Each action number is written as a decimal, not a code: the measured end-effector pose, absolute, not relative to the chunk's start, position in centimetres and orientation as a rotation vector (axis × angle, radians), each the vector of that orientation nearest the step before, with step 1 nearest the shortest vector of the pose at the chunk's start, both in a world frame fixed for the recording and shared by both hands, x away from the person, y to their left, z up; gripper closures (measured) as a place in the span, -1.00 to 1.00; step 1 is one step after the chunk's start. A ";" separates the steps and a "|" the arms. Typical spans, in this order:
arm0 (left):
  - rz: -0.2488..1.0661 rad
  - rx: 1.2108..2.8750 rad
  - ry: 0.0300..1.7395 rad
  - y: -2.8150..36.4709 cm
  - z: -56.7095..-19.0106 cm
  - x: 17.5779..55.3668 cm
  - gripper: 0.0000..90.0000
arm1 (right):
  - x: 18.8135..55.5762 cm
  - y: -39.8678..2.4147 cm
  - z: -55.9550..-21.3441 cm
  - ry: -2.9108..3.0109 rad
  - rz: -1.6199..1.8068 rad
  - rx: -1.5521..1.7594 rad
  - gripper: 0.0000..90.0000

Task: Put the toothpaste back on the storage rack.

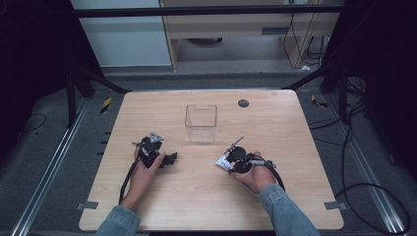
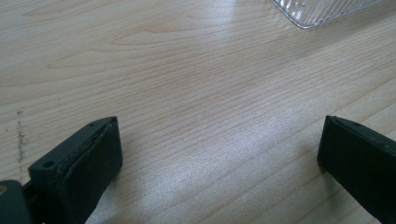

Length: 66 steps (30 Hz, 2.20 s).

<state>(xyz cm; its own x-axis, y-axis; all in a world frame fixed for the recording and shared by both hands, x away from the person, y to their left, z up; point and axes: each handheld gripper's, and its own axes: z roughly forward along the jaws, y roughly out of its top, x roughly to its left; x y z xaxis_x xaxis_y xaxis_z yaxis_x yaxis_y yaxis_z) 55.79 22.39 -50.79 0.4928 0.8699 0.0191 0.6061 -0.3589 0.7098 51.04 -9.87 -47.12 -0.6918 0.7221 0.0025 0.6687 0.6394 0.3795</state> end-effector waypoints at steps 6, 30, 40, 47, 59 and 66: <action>0.527 2.093 1.209 22.4 -50.8 55.8 -1.00 | 51.1 -10.3 -46.8 2.699 0.571 1.178 0.70; 0.527 2.092 1.209 22.4 -50.8 55.8 -1.00 | 51.2 -11.9 -44.6 2.624 0.654 1.243 0.78; 0.527 2.093 1.209 22.4 -50.8 55.8 -1.00 | 51.8 -13.4 -42.4 2.558 0.705 1.277 0.78; 0.527 2.094 1.209 22.4 -50.8 55.8 -1.00 | 52.4 -14.0 -40.4 2.490 0.772 1.276 0.78; 0.527 2.094 1.209 22.4 -50.8 55.8 -1.00 | 53.3 -14.7 -38.2 2.404 0.882 1.277 0.78; 0.527 2.094 1.208 22.4 -50.8 55.8 -1.00 | 53.8 -14.8 -37.0 2.320 0.981 1.276 0.78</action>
